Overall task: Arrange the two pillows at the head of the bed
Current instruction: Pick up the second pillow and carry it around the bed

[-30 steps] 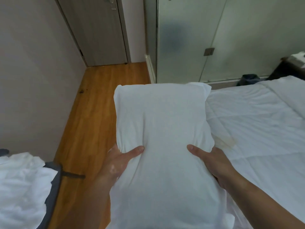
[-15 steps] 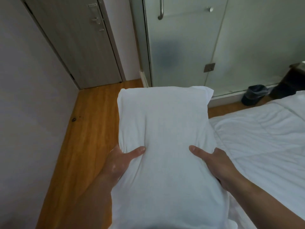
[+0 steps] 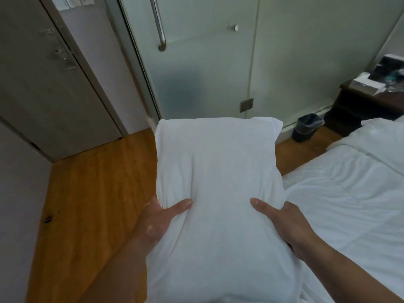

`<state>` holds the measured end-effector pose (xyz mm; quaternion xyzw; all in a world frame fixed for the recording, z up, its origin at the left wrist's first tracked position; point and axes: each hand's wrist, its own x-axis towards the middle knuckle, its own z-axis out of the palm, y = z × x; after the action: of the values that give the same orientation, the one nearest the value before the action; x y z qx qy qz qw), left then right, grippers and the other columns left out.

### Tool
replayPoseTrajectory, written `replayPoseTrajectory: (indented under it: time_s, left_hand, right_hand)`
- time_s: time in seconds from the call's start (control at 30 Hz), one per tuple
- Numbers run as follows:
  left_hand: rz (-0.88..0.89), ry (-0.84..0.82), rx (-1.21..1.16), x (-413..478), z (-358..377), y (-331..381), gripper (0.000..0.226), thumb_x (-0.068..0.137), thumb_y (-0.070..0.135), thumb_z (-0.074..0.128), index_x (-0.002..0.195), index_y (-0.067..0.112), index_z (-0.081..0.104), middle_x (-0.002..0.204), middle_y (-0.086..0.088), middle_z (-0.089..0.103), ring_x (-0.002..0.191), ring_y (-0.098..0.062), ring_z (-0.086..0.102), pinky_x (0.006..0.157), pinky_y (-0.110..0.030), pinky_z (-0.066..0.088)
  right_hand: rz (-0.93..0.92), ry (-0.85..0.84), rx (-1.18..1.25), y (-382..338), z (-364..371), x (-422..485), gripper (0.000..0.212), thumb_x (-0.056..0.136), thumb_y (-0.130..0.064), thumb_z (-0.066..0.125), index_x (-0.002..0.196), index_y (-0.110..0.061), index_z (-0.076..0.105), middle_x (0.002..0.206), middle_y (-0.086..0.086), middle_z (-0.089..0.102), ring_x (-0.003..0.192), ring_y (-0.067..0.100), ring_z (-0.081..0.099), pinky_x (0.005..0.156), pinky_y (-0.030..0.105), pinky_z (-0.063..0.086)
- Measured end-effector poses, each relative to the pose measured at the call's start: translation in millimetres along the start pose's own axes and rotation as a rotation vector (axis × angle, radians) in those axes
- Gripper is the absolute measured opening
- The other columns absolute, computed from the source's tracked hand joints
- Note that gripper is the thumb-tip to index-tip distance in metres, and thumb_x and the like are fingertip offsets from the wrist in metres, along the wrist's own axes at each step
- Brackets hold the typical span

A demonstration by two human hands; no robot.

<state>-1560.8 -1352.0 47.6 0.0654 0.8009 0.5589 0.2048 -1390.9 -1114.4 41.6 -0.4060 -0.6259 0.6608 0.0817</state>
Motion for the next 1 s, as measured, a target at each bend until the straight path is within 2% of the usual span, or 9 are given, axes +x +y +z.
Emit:
replayPoseTrajectory:
  time_s: [0.13,0.23,0.33,0.47,0.57,0.63,0.73,0.87,1.0]
  left_hand:
    - [-0.013,-0.166,0.007,100.8,-5.4,29.9,0.107,0.056,0.053,0.094,0.149,0.02,0.051,0.115,0.016,0.064,0.11,-0.014,0.061,0.097,-0.03,0.045]
    - [-0.001,-0.262,0.063,167.1,-9.7,57.6,0.125,0.031,0.07,0.093,0.142,0.025,0.058,0.113,0.016,0.069,0.103,-0.007,0.067,0.08,-0.023,0.05]
    - [0.011,-0.313,0.115,225.9,-5.5,74.9,0.128,0.023,0.076,0.091,0.137,0.025,0.063,0.121,0.011,0.073,0.11,-0.016,0.07,0.087,-0.03,0.054]
    - [0.02,-0.392,0.202,298.2,15.7,98.7,0.107,0.039,0.067,0.093,0.134,0.028,0.064,0.122,0.011,0.074,0.11,-0.017,0.071,0.098,-0.037,0.055]
    - [0.041,-0.445,0.263,351.8,41.3,112.0,0.111,0.036,0.074,0.092,0.134,0.03,0.065,0.123,0.011,0.075,0.111,-0.016,0.071,0.103,-0.042,0.055]
    - [0.059,-0.469,0.282,385.9,62.6,120.9,0.113,0.035,0.075,0.092,0.134,0.029,0.064,0.124,0.011,0.074,0.112,-0.016,0.071,0.105,-0.043,0.054]
    - [0.073,-0.49,0.306,434.9,98.0,142.4,0.105,0.04,0.065,0.094,0.133,0.027,0.064,0.121,0.011,0.074,0.112,-0.015,0.07,0.103,-0.039,0.054]
    - [0.061,-0.557,0.303,491.6,152.7,170.0,0.085,0.057,0.046,0.097,0.132,0.023,0.065,0.118,0.009,0.075,0.104,-0.01,0.071,0.085,-0.027,0.054]
    - [0.082,-0.6,0.343,535.6,212.1,196.3,0.107,0.037,0.067,0.093,0.13,0.023,0.067,0.118,0.008,0.076,0.108,-0.014,0.073,0.096,-0.036,0.057]
  right_hand:
    - [0.017,0.12,0.06,-21.6,31.5,48.9,0.043,0.073,-0.05,0.087,0.103,-0.024,0.072,0.084,-0.008,0.083,0.083,0.016,0.077,0.068,0.03,0.056]
    - [0.032,0.209,0.119,-43.6,55.6,78.3,0.046,0.073,-0.05,0.087,0.107,-0.022,0.074,0.086,-0.01,0.083,0.082,0.016,0.079,0.07,0.032,0.057]
    - [0.045,0.28,0.166,-62.2,68.1,107.9,0.042,0.073,-0.048,0.087,0.102,-0.021,0.073,0.08,-0.013,0.082,0.077,0.015,0.079,0.066,0.03,0.056]
    - [0.061,0.375,0.217,-80.8,74.2,153.9,0.043,0.07,-0.049,0.089,0.101,-0.022,0.073,0.081,-0.011,0.082,0.08,0.016,0.079,0.067,0.031,0.057]
    - [0.063,0.41,0.27,-90.1,72.4,192.8,0.033,0.074,-0.043,0.088,0.094,-0.025,0.07,0.073,-0.018,0.079,0.077,0.012,0.076,0.063,0.027,0.054]
    - [0.081,0.441,0.296,-95.9,69.7,222.4,0.036,0.073,-0.043,0.089,0.098,-0.024,0.07,0.078,-0.013,0.081,0.082,0.015,0.076,0.065,0.028,0.054]
    - [0.122,0.475,0.326,-109.9,59.2,271.3,0.043,0.073,-0.046,0.088,0.104,-0.022,0.071,0.092,-0.004,0.081,0.087,0.019,0.076,0.067,0.03,0.054]
    - [0.126,0.498,0.362,-139.9,29.0,327.2,0.028,0.078,-0.04,0.086,0.09,-0.025,0.066,0.088,-0.006,0.076,0.081,0.014,0.072,0.061,0.026,0.049]
    - [0.144,0.561,0.39,-154.6,-5.7,370.9,0.031,0.076,-0.041,0.087,0.095,-0.025,0.07,0.088,-0.005,0.08,0.082,0.016,0.075,0.063,0.027,0.052]
